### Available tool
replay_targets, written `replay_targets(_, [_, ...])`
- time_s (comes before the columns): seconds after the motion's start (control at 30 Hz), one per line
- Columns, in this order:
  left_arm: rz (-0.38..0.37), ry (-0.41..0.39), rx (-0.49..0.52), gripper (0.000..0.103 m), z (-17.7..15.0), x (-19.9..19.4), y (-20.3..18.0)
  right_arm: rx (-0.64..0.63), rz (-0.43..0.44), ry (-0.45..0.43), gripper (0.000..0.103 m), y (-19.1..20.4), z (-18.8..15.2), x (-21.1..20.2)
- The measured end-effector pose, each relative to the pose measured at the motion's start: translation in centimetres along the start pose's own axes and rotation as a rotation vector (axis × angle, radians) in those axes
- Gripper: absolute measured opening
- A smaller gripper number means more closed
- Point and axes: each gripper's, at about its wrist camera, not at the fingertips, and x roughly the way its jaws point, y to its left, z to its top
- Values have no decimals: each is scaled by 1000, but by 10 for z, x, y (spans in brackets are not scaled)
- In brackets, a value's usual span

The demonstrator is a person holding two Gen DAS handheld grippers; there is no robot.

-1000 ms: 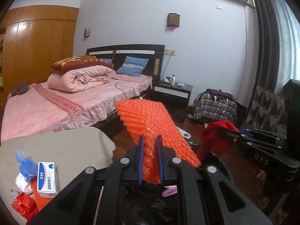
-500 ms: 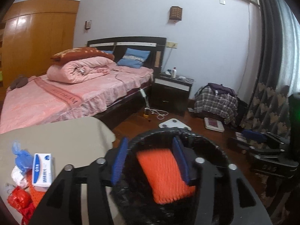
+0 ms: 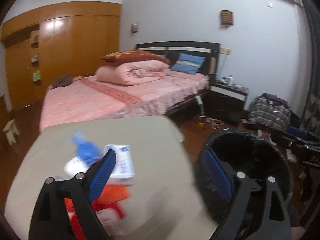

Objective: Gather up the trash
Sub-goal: 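Carry the bubble wrap and red cloth over the bin and release both, then grasp the red plastic bag with the left tool while the right tool grasps the white alcohol-pad box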

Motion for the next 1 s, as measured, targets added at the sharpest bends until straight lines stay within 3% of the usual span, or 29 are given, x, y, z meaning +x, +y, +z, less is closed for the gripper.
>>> replay_targets(0.23, [182, 28, -51, 88, -28, -18, 72, -60, 90, 16, 98, 65, -4, 22])
replay_targets(0.43, [258, 65, -86, 87, -47, -13, 110, -95, 143, 22, 98, 109, -10, 42])
replay_targets(0.6, [264, 87, -100, 84, -55, -2, 118, -107, 157, 34, 98, 131, -11, 60])
replay_targets(1.0, [238, 176, -138, 74, -75, 42, 127, -132, 140, 71, 98, 138, -22, 81])
